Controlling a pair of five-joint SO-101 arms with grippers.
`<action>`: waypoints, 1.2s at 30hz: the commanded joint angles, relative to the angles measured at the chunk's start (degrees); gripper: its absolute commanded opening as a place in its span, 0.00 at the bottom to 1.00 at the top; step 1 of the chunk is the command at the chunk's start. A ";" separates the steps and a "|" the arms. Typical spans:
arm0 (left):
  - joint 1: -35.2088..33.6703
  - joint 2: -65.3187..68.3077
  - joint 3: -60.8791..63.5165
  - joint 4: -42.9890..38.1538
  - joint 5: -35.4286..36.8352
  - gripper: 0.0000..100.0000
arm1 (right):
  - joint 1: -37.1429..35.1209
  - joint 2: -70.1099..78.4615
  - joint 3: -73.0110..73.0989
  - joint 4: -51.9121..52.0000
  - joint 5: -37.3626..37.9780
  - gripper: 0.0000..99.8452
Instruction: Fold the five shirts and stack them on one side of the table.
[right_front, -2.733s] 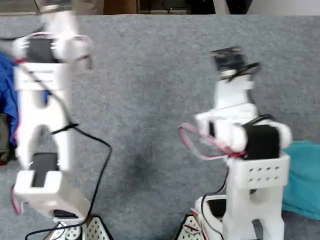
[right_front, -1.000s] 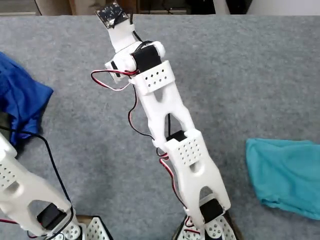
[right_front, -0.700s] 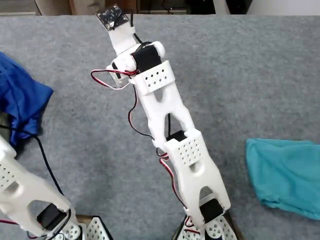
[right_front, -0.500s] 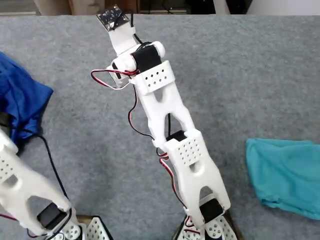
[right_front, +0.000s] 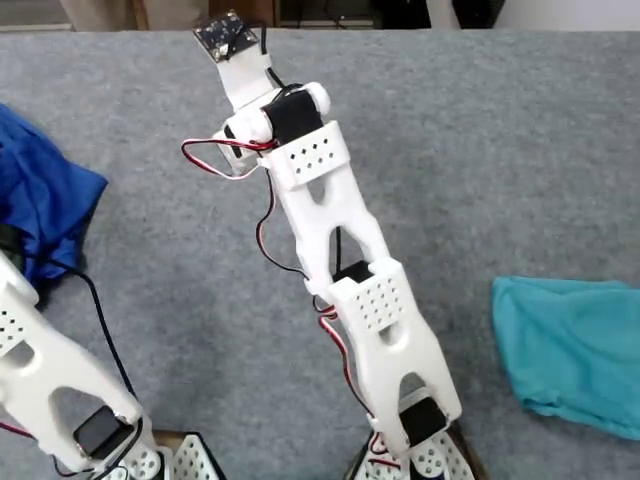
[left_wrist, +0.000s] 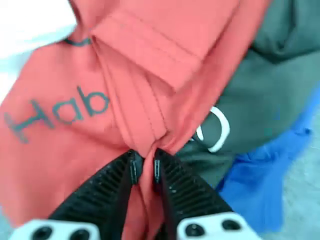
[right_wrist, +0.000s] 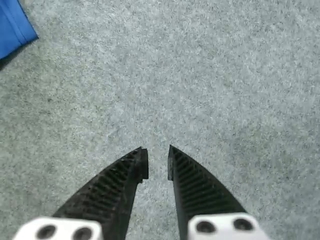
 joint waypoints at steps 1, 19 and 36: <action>1.41 -3.74 -18.90 9.67 -0.44 0.02 | -0.13 -0.57 -3.30 0.35 0.70 0.09; 6.95 -38.99 -4.75 12.92 -2.73 0.02 | 7.25 -0.66 -3.30 2.29 0.35 0.09; 59.96 -89.80 76.66 -7.03 1.14 0.02 | 29.05 -13.58 -2.77 2.37 0.70 0.09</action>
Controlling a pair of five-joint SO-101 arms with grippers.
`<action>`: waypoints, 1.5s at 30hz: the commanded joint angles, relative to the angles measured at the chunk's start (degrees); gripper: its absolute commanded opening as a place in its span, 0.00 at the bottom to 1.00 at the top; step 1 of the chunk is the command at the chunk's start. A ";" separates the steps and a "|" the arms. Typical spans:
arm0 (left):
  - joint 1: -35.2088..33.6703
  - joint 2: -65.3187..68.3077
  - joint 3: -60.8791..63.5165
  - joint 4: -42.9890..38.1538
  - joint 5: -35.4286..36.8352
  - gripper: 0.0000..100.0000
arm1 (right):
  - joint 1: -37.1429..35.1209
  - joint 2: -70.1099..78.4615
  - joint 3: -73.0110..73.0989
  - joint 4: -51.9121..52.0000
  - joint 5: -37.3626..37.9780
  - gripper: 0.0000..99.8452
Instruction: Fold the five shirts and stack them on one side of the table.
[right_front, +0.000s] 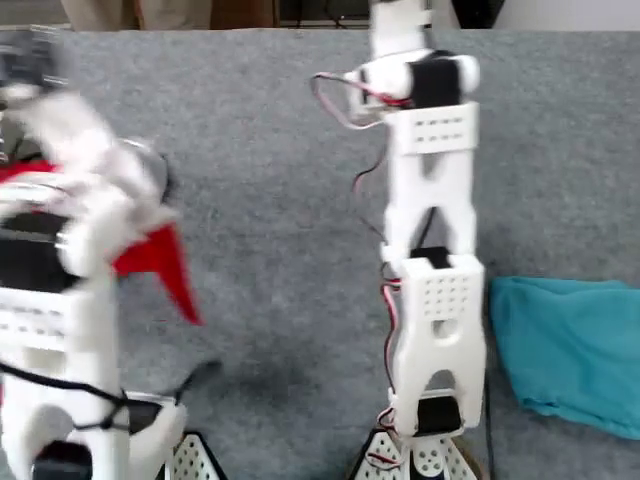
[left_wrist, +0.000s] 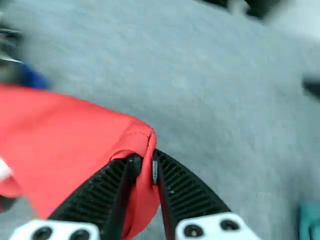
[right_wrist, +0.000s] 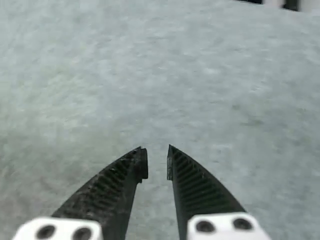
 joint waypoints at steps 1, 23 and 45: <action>3.78 -6.29 15.82 -9.49 0.26 0.02 | 4.79 -5.23 -2.68 0.97 0.70 0.09; -37.36 -48.66 87.74 -47.47 -31.47 0.02 | 10.33 -5.14 1.54 1.05 4.31 0.09; -42.02 -54.55 65.14 -6.33 -37.54 0.02 | 10.51 -5.49 4.79 1.05 3.96 0.09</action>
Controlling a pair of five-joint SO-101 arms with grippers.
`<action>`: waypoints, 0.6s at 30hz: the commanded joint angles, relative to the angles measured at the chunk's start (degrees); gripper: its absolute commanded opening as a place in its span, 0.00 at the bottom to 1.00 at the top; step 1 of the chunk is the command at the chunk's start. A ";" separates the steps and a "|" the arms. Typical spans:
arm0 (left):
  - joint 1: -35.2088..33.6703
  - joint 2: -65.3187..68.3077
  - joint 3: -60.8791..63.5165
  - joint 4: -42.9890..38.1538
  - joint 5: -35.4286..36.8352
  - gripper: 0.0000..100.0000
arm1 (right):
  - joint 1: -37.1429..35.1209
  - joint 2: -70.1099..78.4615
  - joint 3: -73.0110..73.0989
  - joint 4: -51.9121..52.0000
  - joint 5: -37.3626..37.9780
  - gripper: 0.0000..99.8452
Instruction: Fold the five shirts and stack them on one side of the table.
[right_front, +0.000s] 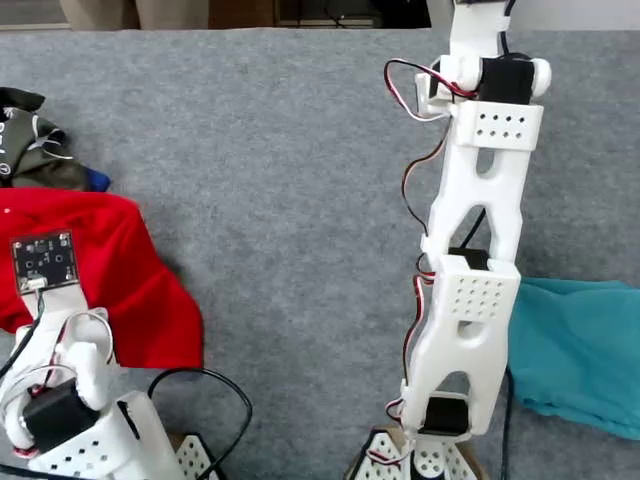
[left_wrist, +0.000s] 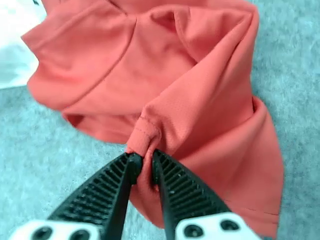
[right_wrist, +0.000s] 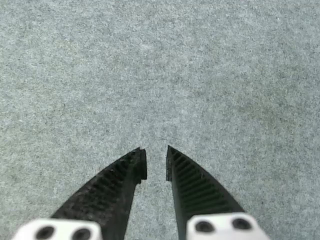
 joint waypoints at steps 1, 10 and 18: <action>-0.70 -0.22 -2.37 0.79 -0.26 0.02 | 1.10 -4.97 0.04 0.88 0.09 0.09; -0.70 -0.31 6.42 -4.22 -0.26 0.02 | 1.10 -4.97 0.13 0.88 0.09 0.09; -0.18 -0.31 10.90 -11.69 -0.26 0.02 | 1.01 -4.97 0.13 0.88 0.09 0.09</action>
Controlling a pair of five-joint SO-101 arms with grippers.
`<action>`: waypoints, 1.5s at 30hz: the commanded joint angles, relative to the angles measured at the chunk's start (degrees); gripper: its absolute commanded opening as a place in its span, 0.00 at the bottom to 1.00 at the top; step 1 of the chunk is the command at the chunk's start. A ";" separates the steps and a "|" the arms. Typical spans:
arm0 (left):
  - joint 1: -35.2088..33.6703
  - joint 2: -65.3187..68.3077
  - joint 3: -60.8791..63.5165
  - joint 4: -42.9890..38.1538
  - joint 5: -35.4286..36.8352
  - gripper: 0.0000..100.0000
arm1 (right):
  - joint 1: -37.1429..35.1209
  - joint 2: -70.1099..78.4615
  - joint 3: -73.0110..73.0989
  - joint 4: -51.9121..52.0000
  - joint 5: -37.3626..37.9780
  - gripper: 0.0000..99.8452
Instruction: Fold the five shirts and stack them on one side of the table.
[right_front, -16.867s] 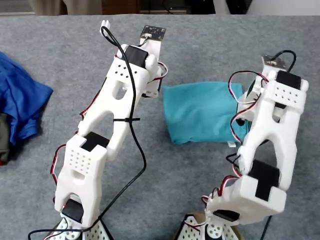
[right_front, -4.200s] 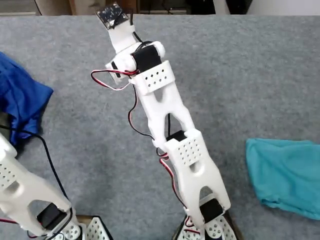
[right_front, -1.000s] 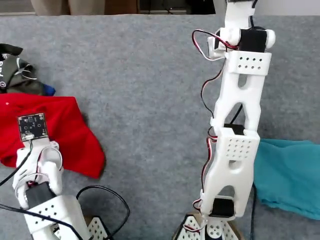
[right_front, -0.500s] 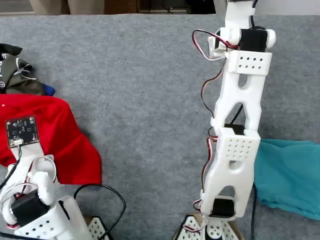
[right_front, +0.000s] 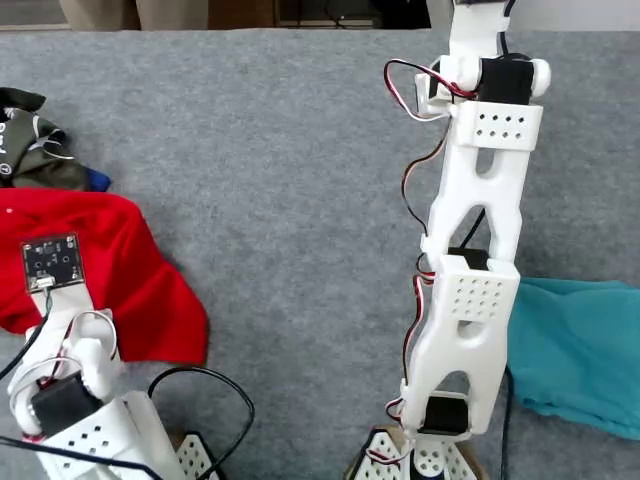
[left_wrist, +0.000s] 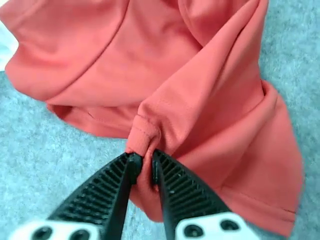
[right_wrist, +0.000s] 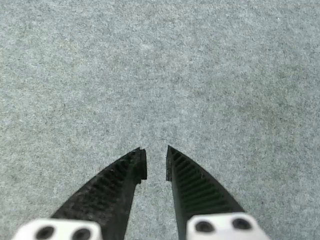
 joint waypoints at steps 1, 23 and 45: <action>0.00 -0.40 2.02 -6.95 -0.26 0.02 | 1.01 -4.97 0.13 0.88 0.09 0.09; 19.34 5.41 -18.90 3.87 9.85 0.02 | 3.03 -4.97 0.22 1.05 0.35 0.09; -10.81 65.54 -64.44 3.87 22.24 0.17 | 5.05 -5.05 8.31 1.05 0.35 0.09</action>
